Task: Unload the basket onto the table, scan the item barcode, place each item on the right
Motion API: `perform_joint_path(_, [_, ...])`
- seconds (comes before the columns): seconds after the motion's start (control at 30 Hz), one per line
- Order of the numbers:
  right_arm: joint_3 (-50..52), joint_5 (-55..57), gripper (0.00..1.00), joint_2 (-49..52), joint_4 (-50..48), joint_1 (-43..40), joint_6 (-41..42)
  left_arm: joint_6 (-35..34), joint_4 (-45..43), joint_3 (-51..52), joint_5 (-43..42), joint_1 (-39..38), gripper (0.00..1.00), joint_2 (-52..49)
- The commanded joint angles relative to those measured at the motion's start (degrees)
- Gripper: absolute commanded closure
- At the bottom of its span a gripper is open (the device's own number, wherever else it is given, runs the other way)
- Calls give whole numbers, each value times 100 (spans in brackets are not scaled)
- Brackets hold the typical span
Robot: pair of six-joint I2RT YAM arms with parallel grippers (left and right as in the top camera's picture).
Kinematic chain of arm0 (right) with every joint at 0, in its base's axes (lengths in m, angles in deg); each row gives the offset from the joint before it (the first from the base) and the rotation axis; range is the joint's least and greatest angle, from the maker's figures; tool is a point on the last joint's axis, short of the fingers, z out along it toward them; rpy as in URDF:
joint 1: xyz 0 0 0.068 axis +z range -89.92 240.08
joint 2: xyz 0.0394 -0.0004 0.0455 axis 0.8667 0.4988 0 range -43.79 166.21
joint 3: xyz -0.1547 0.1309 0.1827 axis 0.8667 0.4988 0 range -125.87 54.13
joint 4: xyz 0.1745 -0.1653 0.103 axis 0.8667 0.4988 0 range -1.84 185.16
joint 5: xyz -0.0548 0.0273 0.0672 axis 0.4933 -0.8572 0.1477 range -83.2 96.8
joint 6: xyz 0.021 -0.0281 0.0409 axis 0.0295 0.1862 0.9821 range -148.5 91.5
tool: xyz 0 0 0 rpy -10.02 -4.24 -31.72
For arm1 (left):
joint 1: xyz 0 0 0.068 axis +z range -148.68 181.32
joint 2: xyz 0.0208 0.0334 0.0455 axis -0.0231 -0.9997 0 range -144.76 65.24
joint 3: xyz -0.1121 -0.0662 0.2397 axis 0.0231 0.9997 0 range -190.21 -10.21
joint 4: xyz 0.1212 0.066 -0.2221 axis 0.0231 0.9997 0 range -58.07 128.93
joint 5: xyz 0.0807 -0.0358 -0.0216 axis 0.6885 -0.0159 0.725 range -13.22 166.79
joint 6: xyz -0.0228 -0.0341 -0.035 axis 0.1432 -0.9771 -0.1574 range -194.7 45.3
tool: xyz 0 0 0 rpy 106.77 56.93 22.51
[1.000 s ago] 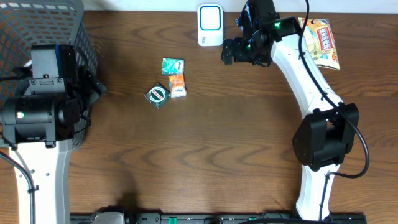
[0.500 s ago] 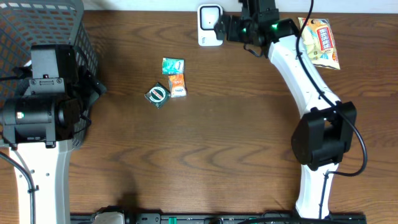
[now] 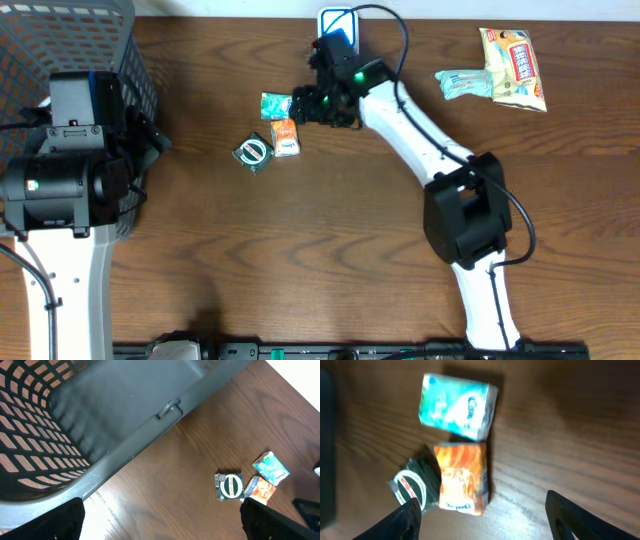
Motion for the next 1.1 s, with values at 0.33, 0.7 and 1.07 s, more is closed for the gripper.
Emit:
perform_joint_path(0.33, [-9, 629, 42, 715, -70, 684, 240, -26, 15, -31, 57, 42, 2, 0])
perform_joint_path(0.7, [-17, 2590, 51, 645, 1268, 566, 184, -26, 15, -31, 57, 42, 2, 0])
perform_joint_path(1.07, [-17, 3480, 38, -533, 2232, 490, -428, -26, 15, -31, 57, 42, 2, 0])
